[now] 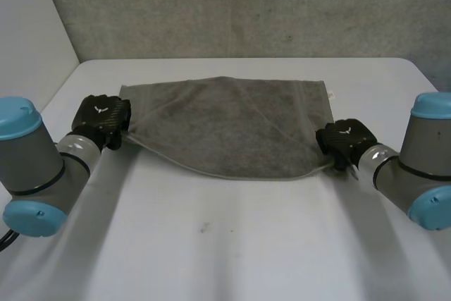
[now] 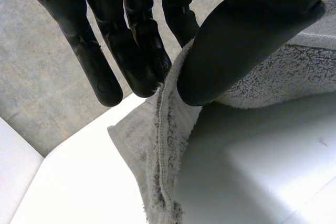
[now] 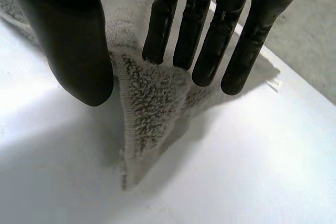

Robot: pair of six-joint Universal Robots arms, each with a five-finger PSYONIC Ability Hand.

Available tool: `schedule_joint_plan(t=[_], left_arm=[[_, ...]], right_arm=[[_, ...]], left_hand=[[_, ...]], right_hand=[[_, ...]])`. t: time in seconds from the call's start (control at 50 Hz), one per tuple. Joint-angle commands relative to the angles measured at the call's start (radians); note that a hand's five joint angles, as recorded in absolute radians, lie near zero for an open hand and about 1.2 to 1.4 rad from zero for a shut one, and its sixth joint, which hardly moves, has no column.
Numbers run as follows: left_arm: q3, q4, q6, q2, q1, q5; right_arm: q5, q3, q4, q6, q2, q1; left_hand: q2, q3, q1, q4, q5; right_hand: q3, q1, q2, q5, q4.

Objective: Fold the towel.

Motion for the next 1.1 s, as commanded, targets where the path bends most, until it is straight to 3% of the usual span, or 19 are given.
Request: schedule_joint_plan(t=[0.02, 0.14, 0.16, 0.18, 0.22, 0.4, 0.5, 0.54, 0.66, 0.7, 0.86, 1.0, 1.1], left_arm=[[-0.001, 0.001, -0.002, -0.007, 0.0, 0.001], [-0.002, 0.022, -0.002, -0.014, 0.001, 0.001], [-0.002, 0.024, -0.002, -0.016, 0.001, 0.001], [-0.002, 0.024, -0.002, -0.016, 0.001, 0.001], [-0.007, 0.024, -0.002, -0.017, 0.001, 0.001], [-0.048, 0.014, 0.013, 0.001, 0.001, 0.003], [-0.098, -0.012, 0.02, 0.055, 0.003, 0.003], [-0.119, -0.03, 0.033, 0.086, 0.004, 0.004], [-0.223, -0.165, 0.197, 0.211, 0.032, 0.023], [-0.297, -0.257, 0.3, 0.304, 0.033, 0.052], [-0.455, -0.397, 0.411, 0.571, 0.076, 0.167], [-0.449, -0.375, 0.4, 0.613, 0.109, 0.223], [-0.375, -0.248, 0.365, 0.499, 0.089, 0.222]], right_arm=[[0.062, 0.067, -0.083, 0.005, 0.001, 0.0], [0.094, 0.098, -0.141, 0.006, -0.005, -0.01], [0.1, 0.099, -0.152, 0.008, -0.005, -0.01], [0.1, 0.099, -0.152, 0.008, -0.005, -0.01], [0.111, 0.101, -0.162, 0.008, -0.005, -0.011], [0.112, 0.122, -0.141, -0.007, -0.115, -0.019], [0.097, 0.158, -0.06, -0.067, -0.224, -0.027], [0.086, 0.177, 0.047, -0.134, -0.287, -0.049], [0.059, 0.213, 0.238, -0.242, -0.361, -0.097], [0.042, 0.24, 0.354, -0.306, -0.414, -0.109], [-0.004, 0.331, 0.546, -0.46, -0.597, -0.194], [-0.091, 0.326, 0.526, -0.468, -0.601, -0.204], [-0.095, 0.267, 0.424, -0.423, -0.469, -0.195]], left_hand=[[0.178, 0.179, 0.196, 0.177, 0.189], [0.178, 0.179, 0.196, 0.177, 0.189], [0.178, 0.179, 0.196, 0.177, 0.189], [0.178, 0.179, 0.196, 0.177, 0.189], [0.178, 0.179, 0.196, 0.177, 0.189], [0.178, 0.179, 0.196, 0.177, 0.189], [0.178, 0.179, 0.196, 0.177, 0.189], [0.178, 0.179, 0.196, 0.177, 0.189], [0.178, 0.179, 0.196, 0.177, 0.189], [0.178, 0.179, 0.196, 0.177, 0.189], [0.178, 0.179, 0.196, 0.177, 0.189], [0.178, 0.179, 0.196, 0.177, 0.189], [0.178, 0.179, 0.196, 0.177, 0.189]], right_hand=[[-0.038, -0.026, -0.046, -0.013, -0.04], [0.07, 0.082, 0.062, 0.095, 0.068], [0.224, 0.237, 0.216, 0.25, 0.223], [0.226, 0.238, 0.218, 0.251, 0.224], [0.645, 0.658, 0.637, 0.671, 0.644], [0.648, 0.66, 0.639, 0.673, 0.646], [0.648, 0.66, 0.639, 0.673, 0.646], [0.648, 0.66, 0.639, 0.673, 0.646], [0.648, 0.66, 0.639, 0.673, 0.646], [0.648, 0.66, 0.639, 0.673, 0.646], [0.648, 0.66, 0.639, 0.673, 0.646], [0.648, 0.66, 0.639, 0.673, 0.646], [0.648, 0.66, 0.639, 0.673, 0.646]])
